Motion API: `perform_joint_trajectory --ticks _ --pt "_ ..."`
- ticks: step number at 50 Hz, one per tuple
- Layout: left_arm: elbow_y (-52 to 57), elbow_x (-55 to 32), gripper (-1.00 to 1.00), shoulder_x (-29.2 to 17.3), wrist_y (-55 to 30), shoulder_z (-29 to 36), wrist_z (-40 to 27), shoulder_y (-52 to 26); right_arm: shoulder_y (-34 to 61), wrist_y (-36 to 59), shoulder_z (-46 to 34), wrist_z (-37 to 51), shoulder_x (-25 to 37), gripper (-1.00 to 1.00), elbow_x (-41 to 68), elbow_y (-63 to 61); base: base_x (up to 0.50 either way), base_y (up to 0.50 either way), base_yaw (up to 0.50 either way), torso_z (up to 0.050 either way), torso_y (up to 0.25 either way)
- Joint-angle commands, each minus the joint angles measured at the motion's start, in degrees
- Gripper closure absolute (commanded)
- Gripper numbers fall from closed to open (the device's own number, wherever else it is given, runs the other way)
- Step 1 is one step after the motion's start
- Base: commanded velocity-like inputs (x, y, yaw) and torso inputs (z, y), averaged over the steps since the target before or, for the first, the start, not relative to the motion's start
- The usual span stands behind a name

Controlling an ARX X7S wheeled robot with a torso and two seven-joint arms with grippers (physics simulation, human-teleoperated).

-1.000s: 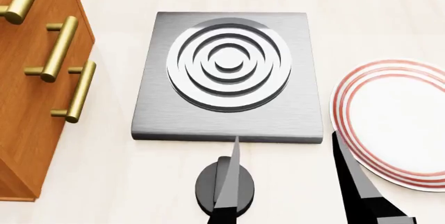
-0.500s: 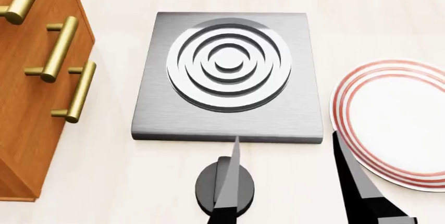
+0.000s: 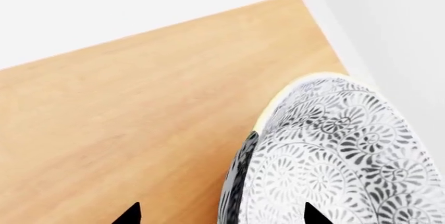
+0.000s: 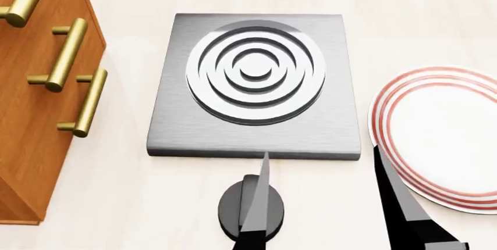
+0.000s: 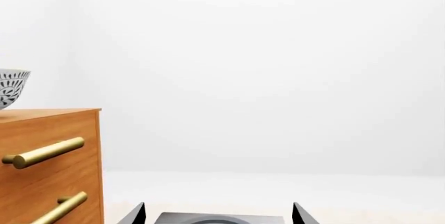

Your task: Put the bowl on the top of the cabinet.

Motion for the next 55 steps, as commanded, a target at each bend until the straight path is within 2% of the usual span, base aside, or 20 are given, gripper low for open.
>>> perform_joint_trajectory --ticks 1,12,37,47,55 --pt "0.4 -0.6 -1.00 1.6 -0.9 -2.5 1.7 -0.3 0.3 0.3 0.8 -1.3 -0.8 -1.00 -1.4 0.3 0.00 0.00 0.00 0.000 0.000" --pt "3.9 0.5 -1.00 1.2 -1.1 -3.3 1.9 -2.6 0.3 0.1 0.5 -1.2 -0.8 -1.00 -1.5 0.5 0.00 0.00 0.00 0.000 0.000" --pt "3.0 7.5 -1.00 0.2 -3.3 -2.0 2.8 -7.0 0.8 0.3 0.1 -0.8 -0.6 -1.00 -1.2 0.4 0.00 0.00 0.00 0.000 0.000" --pt "5.0 9.1 -1.00 0.5 -5.0 -5.2 2.2 -9.6 0.5 -0.2 0.1 -0.7 -0.3 -1.00 -1.3 0.4 0.00 0.00 0.00 0.000 0.000" --pt "6.7 15.0 -1.00 0.8 -8.2 -13.7 0.9 -9.7 0.7 0.1 0.0 -0.5 -0.2 -1.00 -1.2 0.1 0.00 0.00 0.00 0.000 0.000"
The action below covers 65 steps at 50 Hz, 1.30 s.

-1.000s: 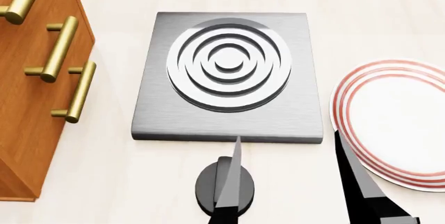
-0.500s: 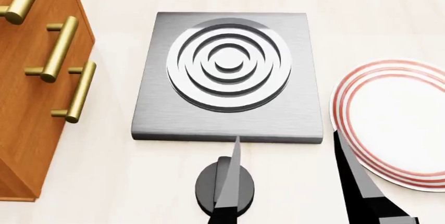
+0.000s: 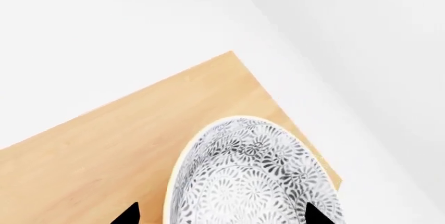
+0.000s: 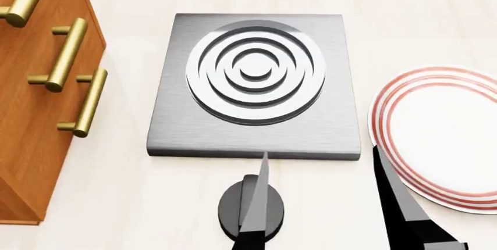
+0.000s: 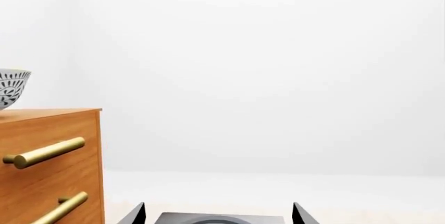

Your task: Put the bowl on the top of the cabinet.

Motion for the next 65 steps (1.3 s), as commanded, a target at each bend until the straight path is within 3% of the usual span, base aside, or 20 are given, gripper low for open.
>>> perform_joint_trajectory --ticks 1,13,30,38,53,65 --pt "2.2 5.6 -1.00 1.6 -4.6 -9.7 0.6 -1.4 0.3 0.5 0.8 -1.2 -0.8 -1.00 -1.5 0.1 0.00 0.00 0.00 0.000 0.000" --pt "8.3 11.0 -1.00 0.5 -6.6 -16.9 0.0 -0.8 0.4 0.2 0.5 -1.2 -0.8 -1.00 -1.5 0.6 0.00 0.00 0.00 0.000 0.000" --pt "27.5 10.1 -1.00 -4.4 -5.0 -22.6 -2.8 3.1 0.5 0.6 0.4 -0.7 -0.5 -1.00 -1.4 -0.2 0.00 0.00 0.00 0.000 0.000" --pt "41.2 9.7 -1.00 -8.9 -2.4 -25.1 -3.3 7.0 0.4 0.5 0.6 -0.5 -0.1 -1.00 -1.1 -0.5 0.00 0.00 0.00 0.000 0.000" --pt "70.6 21.6 -1.00 -18.7 6.9 -27.6 -3.8 16.5 0.6 0.4 0.4 -0.3 -0.1 -1.00 -1.0 -0.4 0.00 0.00 0.00 0.000 0.000" --pt "86.7 33.6 -1.00 -21.8 10.1 -27.2 -7.6 21.3 0.6 0.4 0.9 0.2 0.4 -1.00 -0.7 -1.0 0.00 0.00 0.00 0.000 0.000"
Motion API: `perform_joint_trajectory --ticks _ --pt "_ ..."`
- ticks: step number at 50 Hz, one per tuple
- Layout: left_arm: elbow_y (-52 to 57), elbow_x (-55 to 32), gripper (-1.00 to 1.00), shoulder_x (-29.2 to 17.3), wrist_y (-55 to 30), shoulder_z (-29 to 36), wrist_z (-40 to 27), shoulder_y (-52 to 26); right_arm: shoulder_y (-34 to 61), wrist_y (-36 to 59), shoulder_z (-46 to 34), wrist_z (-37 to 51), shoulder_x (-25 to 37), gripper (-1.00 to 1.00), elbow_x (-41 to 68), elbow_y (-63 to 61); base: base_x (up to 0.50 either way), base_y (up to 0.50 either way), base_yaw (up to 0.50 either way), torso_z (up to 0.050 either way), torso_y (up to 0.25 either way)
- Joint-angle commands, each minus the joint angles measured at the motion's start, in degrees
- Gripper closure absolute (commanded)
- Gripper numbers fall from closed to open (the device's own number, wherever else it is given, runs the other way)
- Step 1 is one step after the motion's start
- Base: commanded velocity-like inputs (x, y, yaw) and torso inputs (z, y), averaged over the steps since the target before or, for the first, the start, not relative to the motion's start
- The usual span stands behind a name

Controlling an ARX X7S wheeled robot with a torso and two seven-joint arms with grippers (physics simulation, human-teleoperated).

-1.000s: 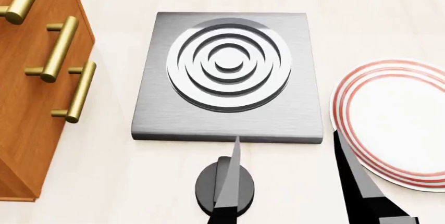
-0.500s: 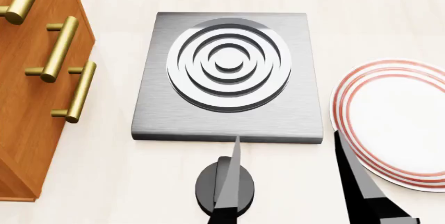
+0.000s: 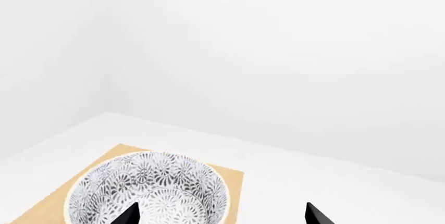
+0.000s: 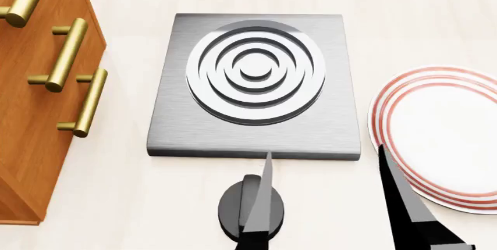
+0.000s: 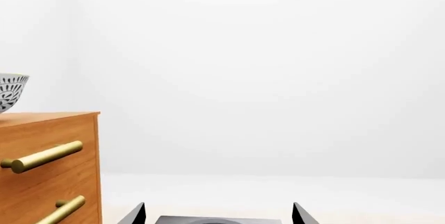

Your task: Put the bowl on the top of the cabinet.

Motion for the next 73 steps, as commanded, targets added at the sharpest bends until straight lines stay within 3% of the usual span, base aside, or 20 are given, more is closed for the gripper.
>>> perform_joint_trajectory --ticks 1,7,8,23,52,73 --pt "16.2 9.4 -1.00 -2.6 1.9 -1.8 -1.5 4.4 0.3 0.5 1.0 -1.1 -0.7 -1.00 -1.3 -0.2 0.00 0.00 0.00 0.000 0.000" --pt "22.5 13.5 -1.00 -4.9 6.7 -1.0 -2.7 10.5 0.3 0.4 0.9 -1.1 -0.6 -1.00 -1.4 -0.2 0.00 0.00 0.00 0.000 -0.003" --pt "23.8 17.4 -1.00 -5.3 6.6 -0.1 -3.7 11.9 0.3 0.3 0.9 -1.0 -0.6 -1.00 -1.4 -0.1 0.00 0.00 0.00 0.000 0.000" --pt "29.2 29.2 -1.00 -7.2 14.0 4.8 -4.9 25.9 0.4 0.3 0.6 -0.8 -0.4 -1.00 -1.4 0.0 0.00 0.00 0.00 0.000 0.000" --pt "31.0 63.1 -1.00 -4.6 31.4 18.5 -11.3 58.6 0.3 -0.4 0.5 -0.4 0.0 -1.00 -1.1 0.4 0.00 0.00 0.00 0.000 0.000" --pt "32.0 68.4 -1.00 -3.1 31.4 20.7 -12.8 62.9 0.3 -1.1 0.1 -0.4 0.1 -1.00 -1.2 1.0 0.00 0.00 0.00 0.000 0.000"
